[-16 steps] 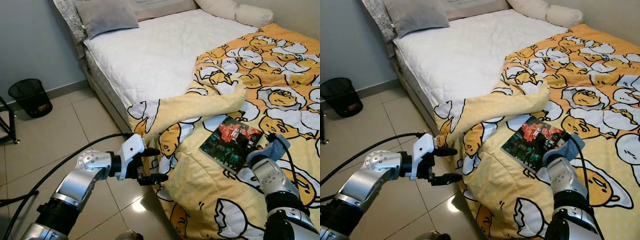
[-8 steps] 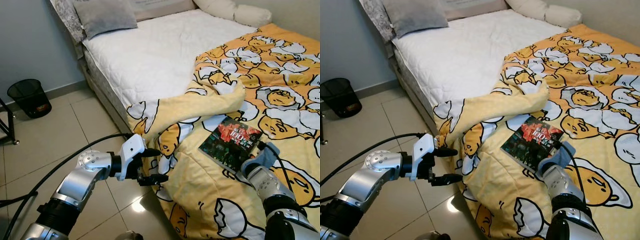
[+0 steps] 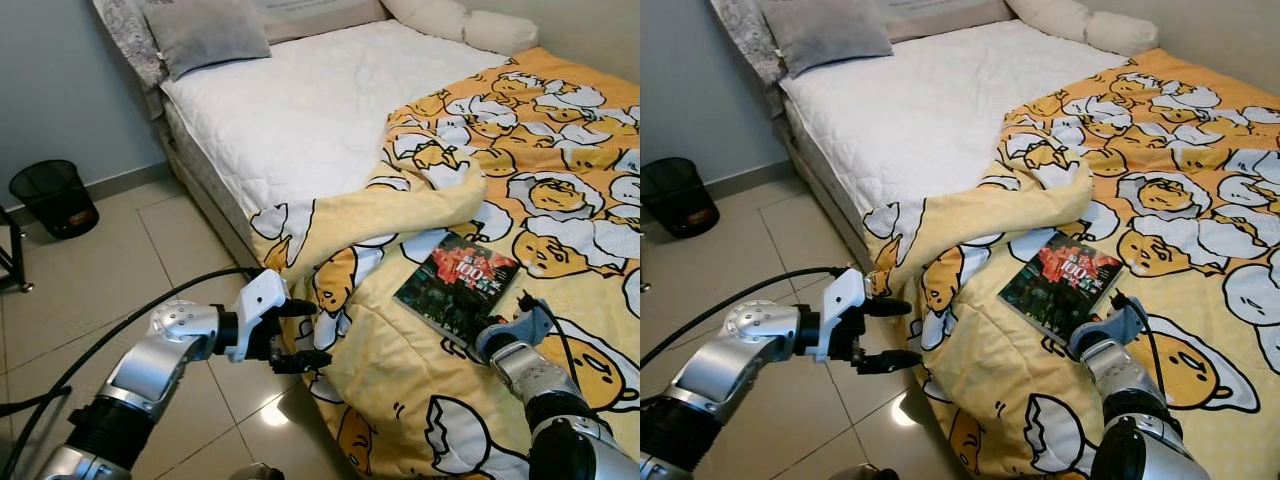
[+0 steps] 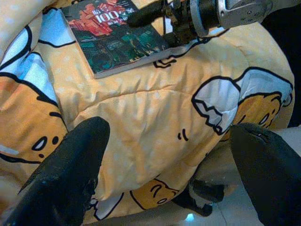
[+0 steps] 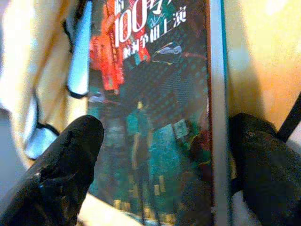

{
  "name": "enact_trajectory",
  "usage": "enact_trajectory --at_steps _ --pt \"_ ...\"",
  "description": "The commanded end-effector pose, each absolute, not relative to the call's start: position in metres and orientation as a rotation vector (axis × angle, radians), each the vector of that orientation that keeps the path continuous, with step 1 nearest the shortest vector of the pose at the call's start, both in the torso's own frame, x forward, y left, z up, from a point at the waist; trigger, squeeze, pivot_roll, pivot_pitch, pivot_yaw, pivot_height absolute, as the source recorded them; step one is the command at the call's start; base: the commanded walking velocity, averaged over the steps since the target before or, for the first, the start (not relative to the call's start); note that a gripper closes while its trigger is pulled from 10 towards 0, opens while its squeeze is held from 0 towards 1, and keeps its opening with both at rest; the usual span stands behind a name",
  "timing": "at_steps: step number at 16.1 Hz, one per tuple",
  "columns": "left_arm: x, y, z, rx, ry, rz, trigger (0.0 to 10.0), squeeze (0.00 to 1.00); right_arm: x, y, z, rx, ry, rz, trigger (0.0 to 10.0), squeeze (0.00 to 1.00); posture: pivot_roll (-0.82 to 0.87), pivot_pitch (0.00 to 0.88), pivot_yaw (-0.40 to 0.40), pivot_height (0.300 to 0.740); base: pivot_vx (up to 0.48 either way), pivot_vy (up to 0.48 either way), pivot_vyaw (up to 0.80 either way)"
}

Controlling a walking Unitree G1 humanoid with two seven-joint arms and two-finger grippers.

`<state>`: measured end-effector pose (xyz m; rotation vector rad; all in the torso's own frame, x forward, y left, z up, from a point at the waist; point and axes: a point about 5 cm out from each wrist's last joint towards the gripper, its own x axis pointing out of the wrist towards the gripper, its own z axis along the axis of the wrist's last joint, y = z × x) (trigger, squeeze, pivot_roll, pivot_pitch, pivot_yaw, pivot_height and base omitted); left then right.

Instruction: Clean up the room

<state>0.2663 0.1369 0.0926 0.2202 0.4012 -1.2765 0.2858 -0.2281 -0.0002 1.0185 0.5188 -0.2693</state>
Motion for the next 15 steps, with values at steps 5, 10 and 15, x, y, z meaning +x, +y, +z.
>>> enact_trajectory --at_steps 5,10,15 --pt "0.264 0.142 0.097 0.236 0.407 -1.287 10.0 0.36 0.293 -0.202 0.002 1.192 0.506 -0.169 10.0 0.00 0.00 0.000 0.051 0.740 0.000 0.000 0.00" --pt "0.264 0.140 0.098 0.233 0.406 -1.283 10.0 0.36 0.310 -0.204 0.025 1.230 0.405 -0.058 10.0 0.00 0.00 0.000 0.039 0.740 0.000 0.000 0.00" --pt "0.263 0.140 0.097 0.227 0.406 -1.277 10.0 0.35 0.314 -0.196 0.021 1.118 0.439 -0.103 10.0 0.00 0.01 0.000 0.030 0.740 0.000 0.000 0.00"
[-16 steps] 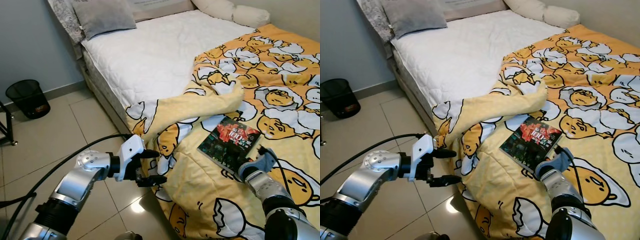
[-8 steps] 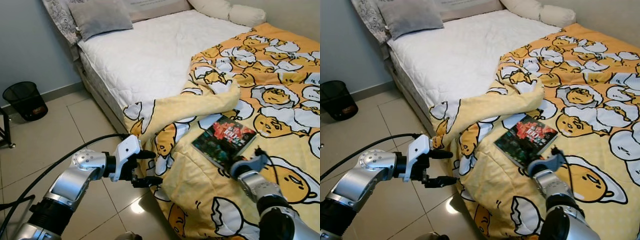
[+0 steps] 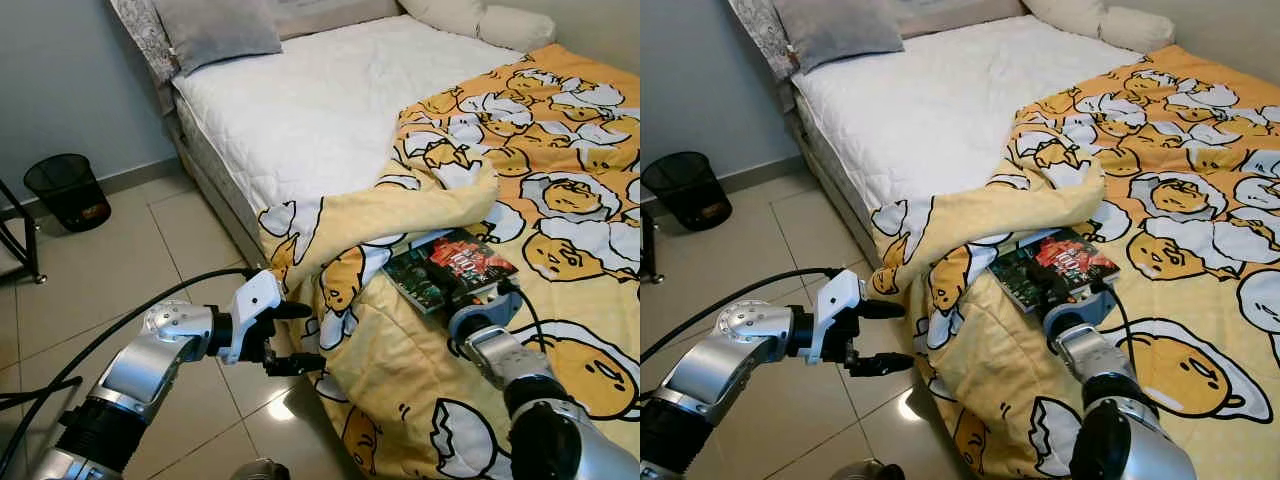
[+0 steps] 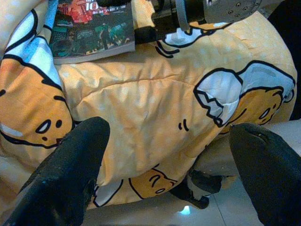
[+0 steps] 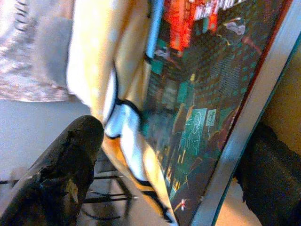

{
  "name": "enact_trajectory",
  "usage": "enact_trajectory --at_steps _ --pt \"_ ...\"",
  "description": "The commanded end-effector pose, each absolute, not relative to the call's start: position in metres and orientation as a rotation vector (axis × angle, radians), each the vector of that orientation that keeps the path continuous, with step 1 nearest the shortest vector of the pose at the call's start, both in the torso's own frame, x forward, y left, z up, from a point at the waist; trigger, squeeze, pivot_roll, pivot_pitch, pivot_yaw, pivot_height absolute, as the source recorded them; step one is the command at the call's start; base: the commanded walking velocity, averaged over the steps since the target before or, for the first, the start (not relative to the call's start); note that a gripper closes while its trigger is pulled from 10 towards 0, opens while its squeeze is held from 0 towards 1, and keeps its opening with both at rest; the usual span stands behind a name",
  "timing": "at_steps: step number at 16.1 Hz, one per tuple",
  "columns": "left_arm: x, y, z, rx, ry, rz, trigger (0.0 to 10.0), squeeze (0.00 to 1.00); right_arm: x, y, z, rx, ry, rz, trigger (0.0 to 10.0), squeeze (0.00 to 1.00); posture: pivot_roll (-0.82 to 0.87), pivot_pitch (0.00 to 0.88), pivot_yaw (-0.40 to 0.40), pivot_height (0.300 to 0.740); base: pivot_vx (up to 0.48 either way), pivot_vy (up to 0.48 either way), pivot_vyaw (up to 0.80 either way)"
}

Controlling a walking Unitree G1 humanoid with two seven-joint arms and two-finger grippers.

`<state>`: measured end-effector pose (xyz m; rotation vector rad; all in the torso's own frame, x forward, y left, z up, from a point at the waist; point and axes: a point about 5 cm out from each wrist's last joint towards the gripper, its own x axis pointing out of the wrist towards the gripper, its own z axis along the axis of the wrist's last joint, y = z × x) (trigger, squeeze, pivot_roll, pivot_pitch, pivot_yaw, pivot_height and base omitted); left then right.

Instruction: Clean up the room

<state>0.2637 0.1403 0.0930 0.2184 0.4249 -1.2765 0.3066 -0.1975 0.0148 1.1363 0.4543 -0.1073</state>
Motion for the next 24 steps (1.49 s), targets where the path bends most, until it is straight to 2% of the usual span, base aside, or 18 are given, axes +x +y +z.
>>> enact_trajectory --at_steps 1,5,7,9,11,12,13,14,15,16,24 --pt "0.263 0.140 0.097 0.227 0.408 -1.272 10.0 0.35 0.311 -0.195 0.016 1.088 0.474 -0.151 10.0 0.00 0.02 0.000 0.031 0.740 0.000 0.000 0.00" --pt "0.255 0.144 0.096 0.234 0.428 -1.262 10.0 0.36 0.288 -0.188 -0.014 1.086 0.600 -0.366 10.0 0.00 0.06 0.000 0.045 0.740 0.000 0.000 0.00" --pt "0.252 0.146 0.095 0.235 0.439 -1.263 10.0 0.36 0.286 -0.185 -0.017 1.089 0.607 -0.363 10.0 0.00 0.08 0.000 0.057 0.740 0.000 0.000 0.00" --pt "0.250 0.147 0.095 0.234 0.446 -1.261 10.0 0.35 0.292 -0.184 -0.011 1.145 0.547 -0.344 10.0 0.00 0.08 0.000 0.061 0.740 0.000 0.000 0.00" --pt "0.252 0.146 0.096 0.231 0.443 -1.256 10.0 0.36 0.309 -0.192 0.009 1.248 0.398 -0.312 10.0 0.00 0.08 0.000 0.059 0.740 0.000 0.000 0.00" --pt "0.253 0.144 0.097 0.229 0.439 -1.253 10.0 0.36 0.318 -0.198 0.021 1.278 0.330 -0.297 7.8 0.00 0.08 0.000 0.052 0.740 0.000 0.000 0.00" --pt "0.253 0.143 0.097 0.225 0.434 -1.246 10.0 0.36 0.323 -0.201 0.027 1.274 0.305 -0.288 4.0 0.00 0.08 0.000 0.042 0.740 0.000 0.000 0.00" --pt "0.252 0.143 0.097 0.220 0.431 -1.239 10.0 0.35 0.326 -0.203 0.030 1.261 0.307 -0.289 2.4 0.00 0.08 0.000 0.037 0.740 0.000 0.000 0.00" --pt "0.251 0.144 0.097 0.215 0.433 -1.235 10.0 0.35 0.326 -0.204 0.031 1.251 0.309 -0.296 1.5 0.00 0.09 0.000 0.033 0.740 0.000 0.000 0.00" --pt "0.249 0.145 0.096 0.212 0.435 -1.233 10.0 0.36 0.326 -0.205 0.031 1.248 0.310 -0.301 0.0 0.00 0.09 0.000 0.032 0.740 0.000 0.000 0.00" --pt "0.250 0.146 0.097 0.208 0.435 -1.211 10.0 0.35 0.325 -0.189 0.025 1.178 0.379 -0.283 0.0 0.00 0.10 0.000 0.023 0.740 0.000 0.000 0.00"
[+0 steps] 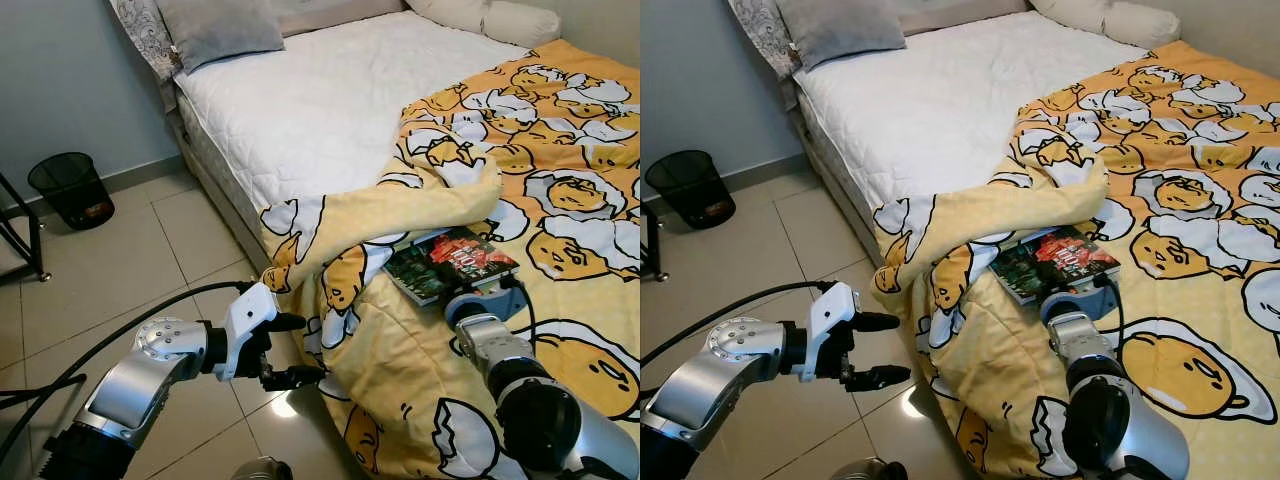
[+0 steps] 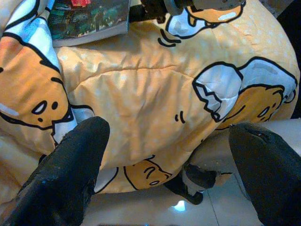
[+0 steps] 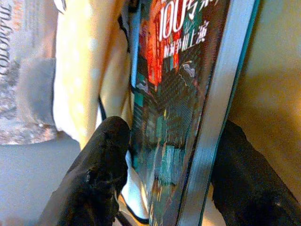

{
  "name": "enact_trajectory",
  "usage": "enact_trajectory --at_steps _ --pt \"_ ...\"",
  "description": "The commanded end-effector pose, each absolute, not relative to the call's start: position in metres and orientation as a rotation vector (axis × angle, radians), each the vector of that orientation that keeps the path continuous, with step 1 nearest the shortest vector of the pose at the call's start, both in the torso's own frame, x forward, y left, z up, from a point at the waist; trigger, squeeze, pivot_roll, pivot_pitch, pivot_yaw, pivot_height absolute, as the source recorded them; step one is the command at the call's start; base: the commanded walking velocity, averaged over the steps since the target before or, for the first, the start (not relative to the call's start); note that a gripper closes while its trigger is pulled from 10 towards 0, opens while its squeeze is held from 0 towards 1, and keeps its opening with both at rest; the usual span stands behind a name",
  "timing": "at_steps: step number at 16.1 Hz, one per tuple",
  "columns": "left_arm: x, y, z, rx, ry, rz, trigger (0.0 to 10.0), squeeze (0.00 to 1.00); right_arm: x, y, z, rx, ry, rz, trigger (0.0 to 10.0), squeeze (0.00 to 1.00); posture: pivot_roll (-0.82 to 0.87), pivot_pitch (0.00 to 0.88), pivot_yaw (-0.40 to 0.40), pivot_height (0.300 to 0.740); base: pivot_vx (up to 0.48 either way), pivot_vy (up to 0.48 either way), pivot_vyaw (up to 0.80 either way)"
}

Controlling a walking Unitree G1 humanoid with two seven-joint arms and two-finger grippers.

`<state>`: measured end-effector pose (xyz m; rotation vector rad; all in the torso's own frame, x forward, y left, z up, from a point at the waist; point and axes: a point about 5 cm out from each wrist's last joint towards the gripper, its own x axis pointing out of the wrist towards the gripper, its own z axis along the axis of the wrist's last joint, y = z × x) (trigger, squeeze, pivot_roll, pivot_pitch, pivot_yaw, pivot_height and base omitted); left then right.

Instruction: Clean up the room

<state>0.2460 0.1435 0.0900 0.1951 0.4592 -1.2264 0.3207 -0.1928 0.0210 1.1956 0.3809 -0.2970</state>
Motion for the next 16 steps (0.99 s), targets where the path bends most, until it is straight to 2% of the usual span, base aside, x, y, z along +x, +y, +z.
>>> enact_trajectory --at_steps 1,16 --pt "0.2497 0.1461 0.0971 0.208 0.435 -1.211 10.0 0.35 0.3248 -0.1892 0.0247 1.171 0.385 -0.288 0.0 0.00 0.10 0.000 0.023 0.740 0.000 0.000 0.00" --pt "0.2554 0.1464 0.0982 0.203 0.418 -1.182 10.0 0.36 0.3231 -0.1956 0.0237 1.182 0.346 -0.351 0.0 0.00 0.10 0.000 0.008 0.740 0.000 0.000 0.00"
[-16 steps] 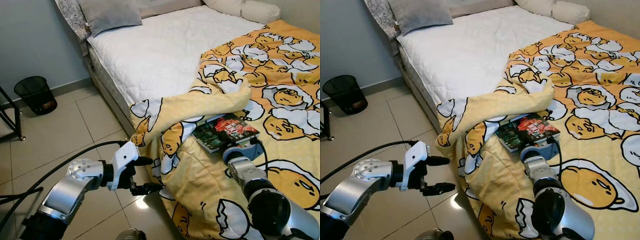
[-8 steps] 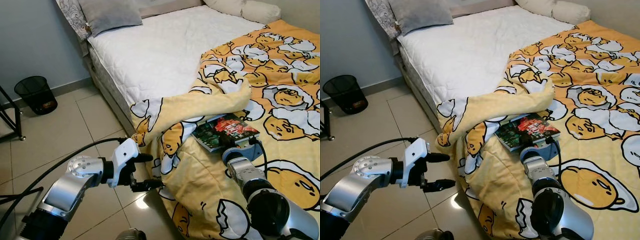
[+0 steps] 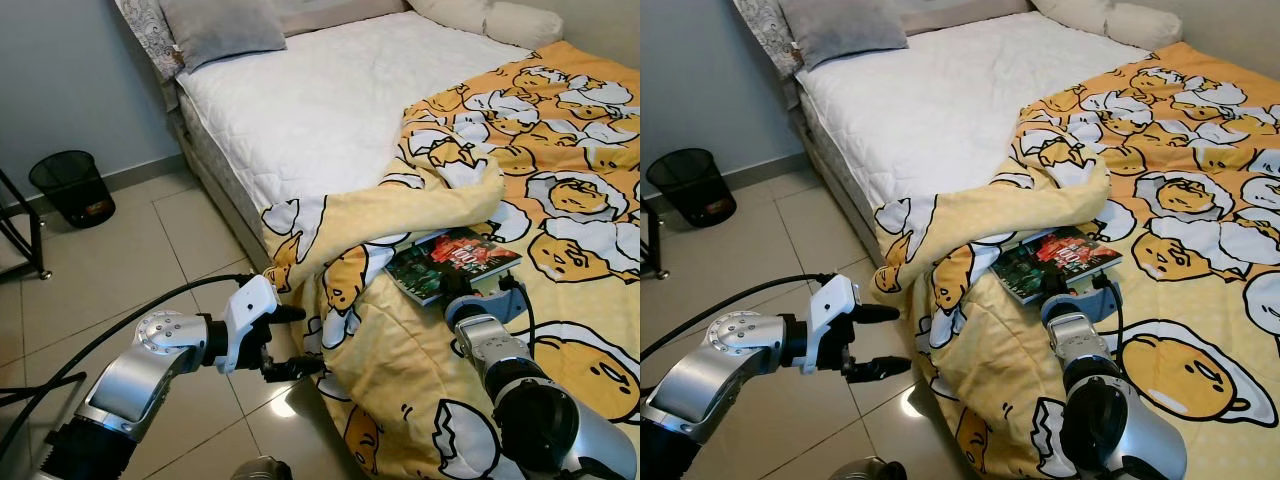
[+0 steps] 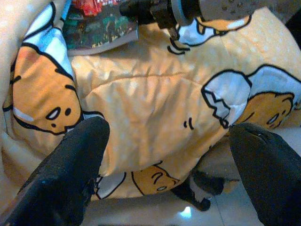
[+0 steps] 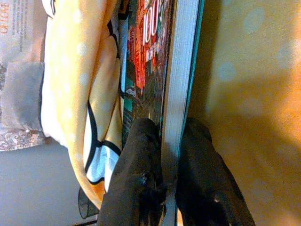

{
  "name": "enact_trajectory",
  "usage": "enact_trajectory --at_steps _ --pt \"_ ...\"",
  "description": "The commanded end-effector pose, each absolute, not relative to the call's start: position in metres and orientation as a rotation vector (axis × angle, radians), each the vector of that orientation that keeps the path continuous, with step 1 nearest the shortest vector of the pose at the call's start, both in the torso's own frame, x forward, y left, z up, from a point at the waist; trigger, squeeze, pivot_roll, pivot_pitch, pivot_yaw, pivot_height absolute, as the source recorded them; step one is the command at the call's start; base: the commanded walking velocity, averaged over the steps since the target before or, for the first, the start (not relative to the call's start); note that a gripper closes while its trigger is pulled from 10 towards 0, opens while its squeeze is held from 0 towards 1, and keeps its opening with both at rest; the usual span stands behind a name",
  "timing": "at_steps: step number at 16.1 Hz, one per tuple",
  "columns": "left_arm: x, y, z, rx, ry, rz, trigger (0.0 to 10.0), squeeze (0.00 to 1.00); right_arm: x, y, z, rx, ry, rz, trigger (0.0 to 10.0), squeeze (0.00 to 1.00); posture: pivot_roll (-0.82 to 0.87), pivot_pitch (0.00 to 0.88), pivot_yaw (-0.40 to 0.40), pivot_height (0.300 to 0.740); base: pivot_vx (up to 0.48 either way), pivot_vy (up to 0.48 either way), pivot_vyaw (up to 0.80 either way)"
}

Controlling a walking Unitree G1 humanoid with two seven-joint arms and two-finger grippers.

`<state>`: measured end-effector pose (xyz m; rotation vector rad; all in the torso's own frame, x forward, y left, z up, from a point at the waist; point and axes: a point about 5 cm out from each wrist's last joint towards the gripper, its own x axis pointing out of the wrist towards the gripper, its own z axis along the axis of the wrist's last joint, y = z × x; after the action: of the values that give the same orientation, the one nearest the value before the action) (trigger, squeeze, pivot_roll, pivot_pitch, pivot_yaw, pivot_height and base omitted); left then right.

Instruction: Clean up the room

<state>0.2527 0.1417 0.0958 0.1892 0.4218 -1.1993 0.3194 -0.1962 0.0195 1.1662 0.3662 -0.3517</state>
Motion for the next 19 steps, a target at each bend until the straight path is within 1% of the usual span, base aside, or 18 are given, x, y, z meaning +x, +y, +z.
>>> enact_trajectory --at_steps 1,2,3,4,5,6,7,8,9,10,11,12,13,14,16,17,19 --pt "0.257 0.144 0.100 0.171 0.390 -1.168 10.0 0.35 0.321 -0.203 0.023 1.138 0.319 -0.347 0.0 0.00 0.09 0.000 0.008 0.740 0.000 0.000 0.00" --pt "0.260 0.141 0.104 0.123 0.348 -1.144 10.0 0.36 0.319 -0.209 0.024 1.134 0.277 -0.341 0.0 0.00 0.07 0.000 0.014 0.740 0.000 0.000 0.00" --pt "0.266 0.137 0.109 0.070 0.300 -1.089 10.0 0.36 0.316 -0.223 0.028 1.136 0.200 -0.344 0.0 0.00 0.05 0.000 0.022 0.740 0.000 0.000 0.00" --pt "0.268 0.135 0.110 0.061 0.281 -1.067 10.0 0.36 0.314 -0.229 0.029 1.128 0.172 -0.344 0.0 0.00 0.03 0.000 0.033 0.740 0.000 0.000 0.00" --pt "0.276 0.133 0.109 0.059 0.234 -0.948 10.0 0.36 0.309 -0.249 0.039 1.045 0.060 -0.345 0.0 0.00 -0.03 0.000 0.072 0.740 0.000 0.000 0.00" --pt "0.278 0.133 0.109 0.059 0.221 -0.918 10.0 0.36 0.308 -0.254 0.042 1.024 0.030 -0.350 0.0 0.00 -0.04 0.000 0.078 0.740 0.000 0.000 0.00" --pt "0.283 0.133 0.112 0.057 0.182 -0.852 10.0 0.36 0.306 -0.263 0.050 0.975 -0.027 -0.355 0.0 0.00 -0.05 0.000 0.086 0.740 0.000 0.000 0.00" --pt "0.290 0.134 0.113 0.103 0.178 -0.792 10.0 0.36 0.304 -0.268 0.063 0.868 -0.079 -0.361 0.0 0.00 -0.07 0.000 0.091 0.740 0.000 0.000 0.00" --pt "0.292 0.134 0.113 0.128 0.181 -0.778 10.0 0.36 0.304 -0.268 0.067 0.826 -0.096 -0.360 0.0 0.00 -0.07 0.000 0.090 0.740 0.000 0.000 0.00" --pt "0.296 0.135 0.112 0.146 0.184 -0.741 10.0 0.36 0.303 -0.266 0.079 0.672 -0.126 -0.374 0.0 0.00 -0.08 0.000 0.088 0.740 0.000 0.000 0.00" --pt "0.299 0.137 0.111 0.151 0.178 -0.686 10.0 0.37 0.304 -0.255 0.086 0.552 -0.126 -0.370 0.0 0.00 -0.08 0.000 0.073 0.740 0.000 0.000 0.00" --pt "0.300 0.139 0.110 0.169 0.183 -0.647 10.0 0.37 0.303 -0.248 0.090 0.470 -0.125 -0.346 0.0 0.00 -0.08 0.000 0.068 0.740 0.000 0.000 0.00" --pt "0.300 0.143 0.107 0.190 0.194 -0.596 10.0 0.37 0.301 -0.238 0.094 0.335 -0.116 -0.315 0.0 0.00 -0.07 0.000 0.052 0.740 0.000 0.000 0.00" --pt "0.297 0.146 0.107 0.206 0.179 -0.552 10.0 0.36 0.295 -0.232 0.091 0.224 -0.080 -0.323 10.0 0.00 -0.05 0.000 0.034 0.740 0.000 0.000 0.00" --pt "0.292 0.146 0.114 0.159 0.109 -0.502 10.0 0.36 0.290 -0.222 0.085 0.202 -0.023 -0.307 10.0 0.00 -0.04 0.000 0.012 0.740 0.000 0.000 0.00" --pt "0.288 0.144 0.115 0.120 0.092 -0.486 10.0 0.36 0.290 -0.210 0.086 0.136 -0.019 -0.226 10.0 0.00 -0.02 0.000 -0.012 0.740 0.000 0.000 0.00" --pt "0.286 0.145 0.106 0.115 0.124 -0.447 10.0 0.36 0.291 -0.198 0.090 0.057 -0.049 -0.163 10.0 0.00 -0.01 0.000 -0.028 0.740 0.000 0.000 0.00"
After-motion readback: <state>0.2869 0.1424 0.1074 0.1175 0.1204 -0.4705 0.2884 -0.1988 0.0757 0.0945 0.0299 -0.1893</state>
